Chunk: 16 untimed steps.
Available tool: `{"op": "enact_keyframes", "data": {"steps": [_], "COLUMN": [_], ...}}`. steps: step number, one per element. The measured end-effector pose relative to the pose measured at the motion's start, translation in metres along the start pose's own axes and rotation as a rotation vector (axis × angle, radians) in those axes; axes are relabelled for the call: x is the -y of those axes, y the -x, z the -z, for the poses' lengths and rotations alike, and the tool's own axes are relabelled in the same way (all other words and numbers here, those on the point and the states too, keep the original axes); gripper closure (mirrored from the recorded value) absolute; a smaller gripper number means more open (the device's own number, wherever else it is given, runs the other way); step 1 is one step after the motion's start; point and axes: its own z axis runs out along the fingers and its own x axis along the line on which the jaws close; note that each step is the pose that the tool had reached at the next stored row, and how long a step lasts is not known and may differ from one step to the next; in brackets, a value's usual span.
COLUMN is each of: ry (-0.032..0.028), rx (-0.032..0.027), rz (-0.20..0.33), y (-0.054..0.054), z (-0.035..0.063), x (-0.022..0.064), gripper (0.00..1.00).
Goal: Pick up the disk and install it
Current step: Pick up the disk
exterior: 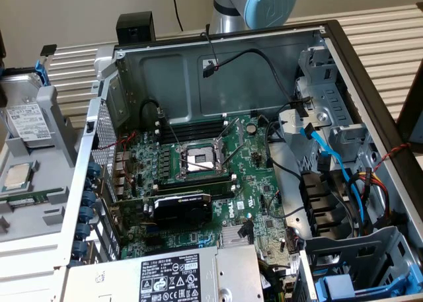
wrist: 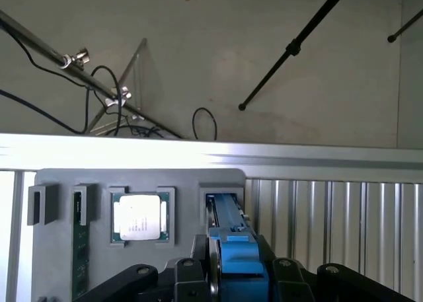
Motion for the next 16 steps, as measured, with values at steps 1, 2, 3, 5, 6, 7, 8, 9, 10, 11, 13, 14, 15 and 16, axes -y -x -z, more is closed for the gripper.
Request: {"op": "enact_keyframes", "data": {"steps": [1,2,3,5,6,7,8,9,10,11,13,14,15,16], "ry": [0.0008,0.0025,0.0048,0.0097,0.0122,0.0145,0.0168,0.0188,0.0214,0.0243,0.0292,0.0305,0.0317,0.0327], "rx": [0.0001,0.0002,0.0002,0.0004,0.0004,0.0005,0.0006,0.0006,0.0007,0.0007,0.0009,0.0008,0.0008,0.0009], "rz": [0.0,0.0,-0.001,-0.001,-0.001,-0.001,-0.001,-0.001,-0.001,-0.002,-0.002,-0.002,-0.002,-0.002], "y": [0.0,0.0001,0.0001,0.0,0.0,0.0001,0.0,0.0,0.0,0.0,0.0,0.0,0.0,0.0], "z": [0.0,-0.0001,0.0,-0.0001,-0.0001,-0.0001,-0.0001,-0.0002,-0.0002,-0.0003,-0.0005,-0.0006,-0.0006,-0.0007], "x": [0.0,0.0001,0.0001,0.0001,0.0001,0.0001,0.0001,0.0001,0.0001,0.0001,0.0001,0.0001,0.0001,0.0002], "gripper": [0.61,0.61,0.61,0.61,0.61,0.61,0.61,0.61,0.61,0.61,0.61,0.61,0.61,0.61]}}
